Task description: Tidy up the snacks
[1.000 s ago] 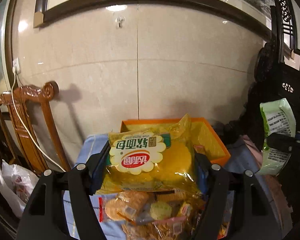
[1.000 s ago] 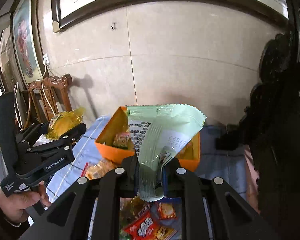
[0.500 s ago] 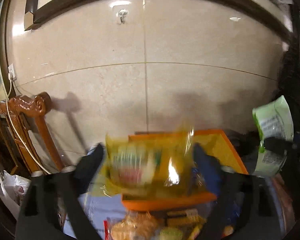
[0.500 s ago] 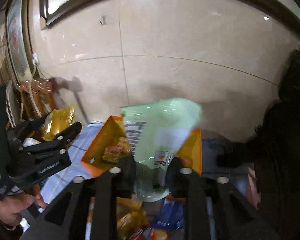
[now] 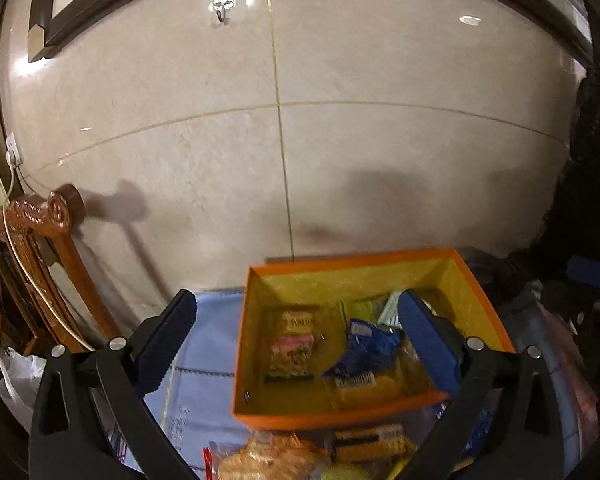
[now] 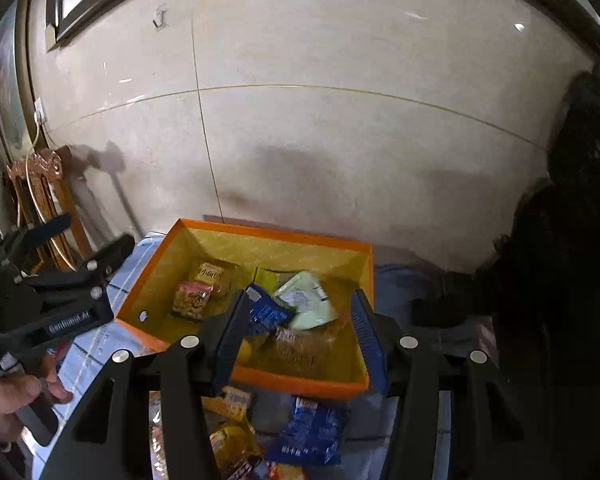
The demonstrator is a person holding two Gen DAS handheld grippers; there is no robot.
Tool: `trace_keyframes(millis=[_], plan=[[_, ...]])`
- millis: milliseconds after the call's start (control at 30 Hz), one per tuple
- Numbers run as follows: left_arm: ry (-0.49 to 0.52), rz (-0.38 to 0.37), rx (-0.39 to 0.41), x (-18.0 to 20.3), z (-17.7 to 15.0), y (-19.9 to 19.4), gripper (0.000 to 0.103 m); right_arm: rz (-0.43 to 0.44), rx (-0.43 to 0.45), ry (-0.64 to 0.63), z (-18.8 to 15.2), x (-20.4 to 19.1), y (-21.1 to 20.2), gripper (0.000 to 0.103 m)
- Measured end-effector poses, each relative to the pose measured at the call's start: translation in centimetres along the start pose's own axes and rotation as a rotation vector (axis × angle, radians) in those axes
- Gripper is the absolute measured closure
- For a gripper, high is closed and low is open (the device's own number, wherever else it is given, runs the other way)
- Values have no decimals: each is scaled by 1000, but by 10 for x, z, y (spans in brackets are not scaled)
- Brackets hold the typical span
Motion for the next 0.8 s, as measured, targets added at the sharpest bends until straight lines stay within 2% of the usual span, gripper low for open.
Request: trace_keyframes(millis=[100, 200, 267, 367, 467, 567, 800], plan=[[-2, -19, -31, 4, -30, -12, 5, 20, -16, 24, -22, 1, -12, 48], [-15, -31, -91, 2, -80, -24, 4, 51, -45, 65, -68, 0, -25, 40], [-16, -47, -137, 2, -123, -34, 5, 64, -78, 62, -114, -6, -32, 36], [15, -56, -216, 6, -191, -45, 5, 88, -184, 71, -191, -18, -28, 35], [-31, -80, -283, 6, -249, -57, 5, 83, -262, 30, -247, -28, -18, 35], [-76, -118, -321, 13, -287, -69, 5, 87, -290, -28, -273, -36, -11, 35], [-18, -176, -332, 46, -313, -74, 5, 99, -284, -154, -292, -44, 1, 28]])
Point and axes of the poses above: each gripper's, at about its wrist camera, not at the fingertips, and y roughly the way its jaws point, x to its right, z to its top, the point moved 9 cm from there along y, roughly the way its jaws point, and after that the axes turned 5 degrees about -z, right-handed, at the moved point
